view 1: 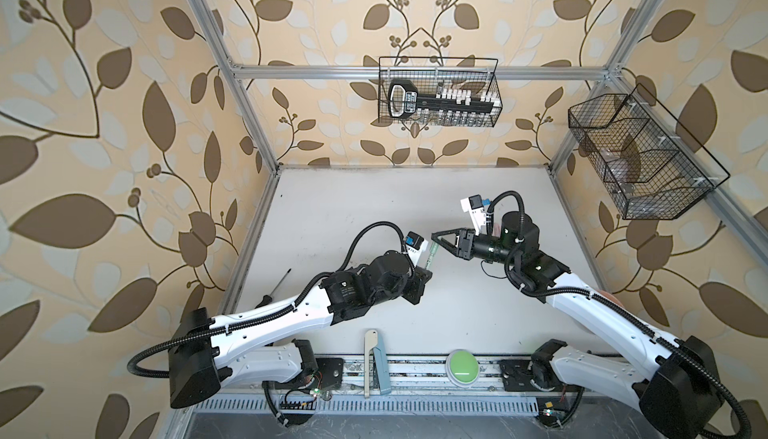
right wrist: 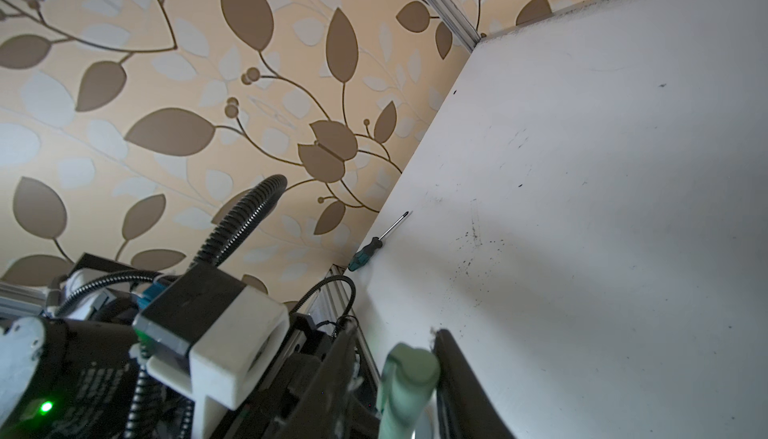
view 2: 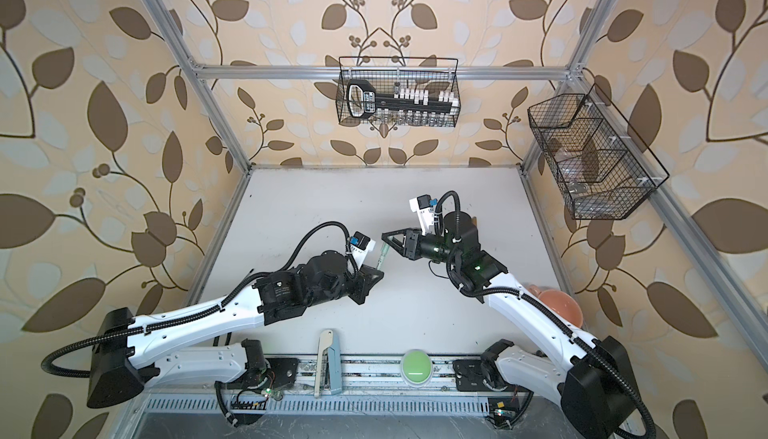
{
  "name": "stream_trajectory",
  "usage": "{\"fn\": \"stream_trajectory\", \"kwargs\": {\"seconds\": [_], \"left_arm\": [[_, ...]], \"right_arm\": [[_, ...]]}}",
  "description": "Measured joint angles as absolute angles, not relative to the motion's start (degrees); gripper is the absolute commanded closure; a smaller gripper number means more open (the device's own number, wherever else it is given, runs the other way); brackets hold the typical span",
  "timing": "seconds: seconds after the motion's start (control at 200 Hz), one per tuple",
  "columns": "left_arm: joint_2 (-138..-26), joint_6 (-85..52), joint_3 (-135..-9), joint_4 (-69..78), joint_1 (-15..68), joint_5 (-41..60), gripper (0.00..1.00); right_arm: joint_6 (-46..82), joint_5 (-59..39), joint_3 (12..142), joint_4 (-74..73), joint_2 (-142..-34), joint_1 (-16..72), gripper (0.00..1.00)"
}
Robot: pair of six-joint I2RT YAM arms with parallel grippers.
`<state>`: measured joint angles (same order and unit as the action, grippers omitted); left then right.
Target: Insert the pens into the pen caps
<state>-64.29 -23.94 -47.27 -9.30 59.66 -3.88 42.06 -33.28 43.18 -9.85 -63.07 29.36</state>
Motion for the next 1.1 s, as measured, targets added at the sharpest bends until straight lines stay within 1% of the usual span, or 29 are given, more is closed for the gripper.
{"fn": "stream_trajectory", "kwargs": {"seconds": [0.055,0.18,0.245,0.62,0.815,1.1], "left_arm": [[-64.29,-23.94,-47.27,-9.30,59.66,-3.88,1.00],[-64.29,-23.92,-47.53,-9.41,59.66,-3.88,1.00],[-64.29,-23.90,-47.79,-9.74,59.64,-3.95,1.00],[-64.38,-19.27,-50.92,-12.73,58.22,-5.89,1.00],[-64.45,-16.25,-51.42,-12.73,55.29,-2.81,1.00],[-66.65,-14.26,-53.49,-13.32,51.16,3.31,1.00]], "right_arm": [[41.82,-33.30,43.18,-10.04,-63.07,29.36,0.79],[42.30,-33.30,43.18,-10.24,-63.16,29.34,0.95],[42.57,-33.65,43.18,-10.81,-63.18,29.36,1.00],[43.48,-33.26,43.18,-14.35,-63.18,29.34,1.00],[43.46,-30.79,42.72,-15.29,-62.70,29.93,1.00],[43.51,-23.22,40.47,-18.98,-61.95,32.16,1.00]]}}
